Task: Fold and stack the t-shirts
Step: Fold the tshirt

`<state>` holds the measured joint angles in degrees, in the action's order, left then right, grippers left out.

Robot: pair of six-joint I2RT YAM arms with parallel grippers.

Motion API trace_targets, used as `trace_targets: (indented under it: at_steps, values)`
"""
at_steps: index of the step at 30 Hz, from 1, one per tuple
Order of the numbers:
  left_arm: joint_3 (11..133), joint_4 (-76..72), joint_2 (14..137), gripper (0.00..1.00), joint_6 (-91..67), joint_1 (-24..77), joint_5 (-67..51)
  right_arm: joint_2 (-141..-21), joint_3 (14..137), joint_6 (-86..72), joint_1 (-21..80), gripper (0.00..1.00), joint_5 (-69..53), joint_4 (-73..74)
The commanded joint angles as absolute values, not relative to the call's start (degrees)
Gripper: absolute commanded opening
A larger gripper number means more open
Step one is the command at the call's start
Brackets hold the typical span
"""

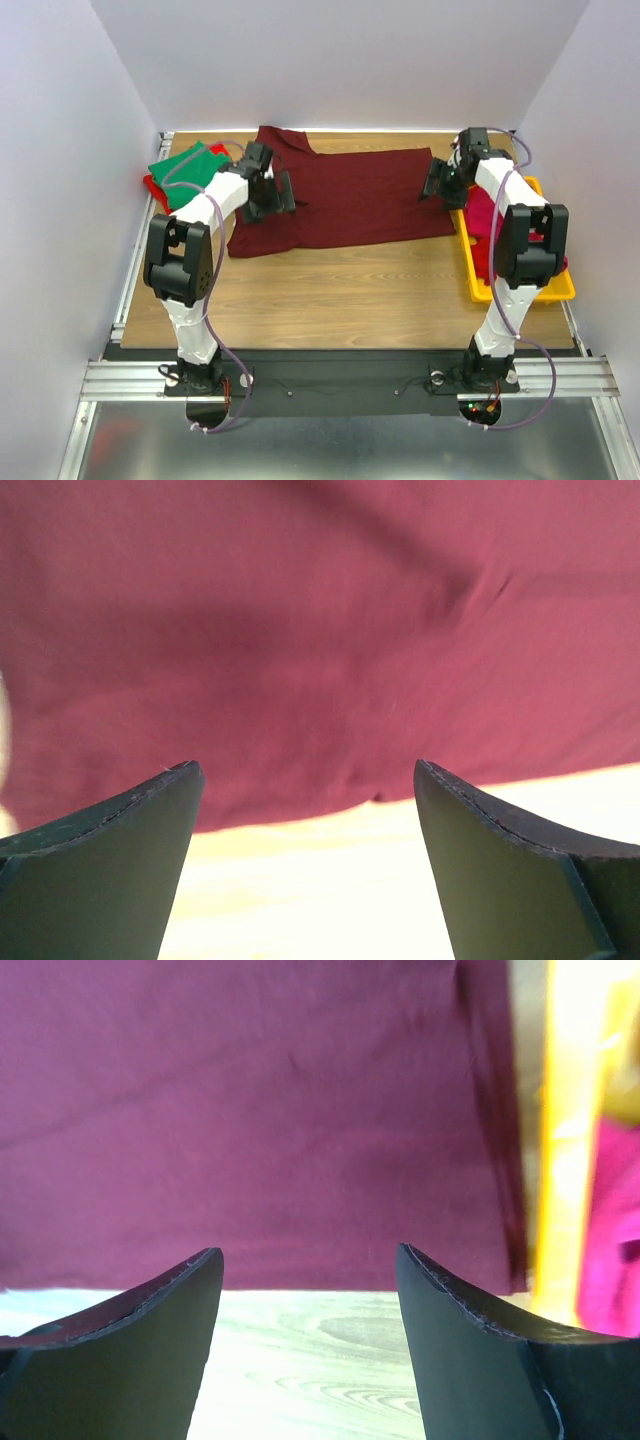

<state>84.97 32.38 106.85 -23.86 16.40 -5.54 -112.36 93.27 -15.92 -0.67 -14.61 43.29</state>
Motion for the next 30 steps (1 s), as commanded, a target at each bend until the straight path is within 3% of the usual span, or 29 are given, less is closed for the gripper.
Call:
trace_targets:
  at_steps: [1,12,30]
  values:
    - [77.02,27.87,101.0,0.99,-26.27,16.35,-10.88,-110.04,89.4,-15.29,-0.09,0.75,-17.93,39.21]
    - [63.82,19.08,101.07,0.99,-26.89,15.82,-12.22,-112.06,85.43,-15.03,1.14,0.74,-14.17,37.26]
    - [58.18,23.11,96.95,0.99,-20.48,10.99,-6.24,-112.68,81.39,-14.33,1.05,0.75,-0.44,38.85]
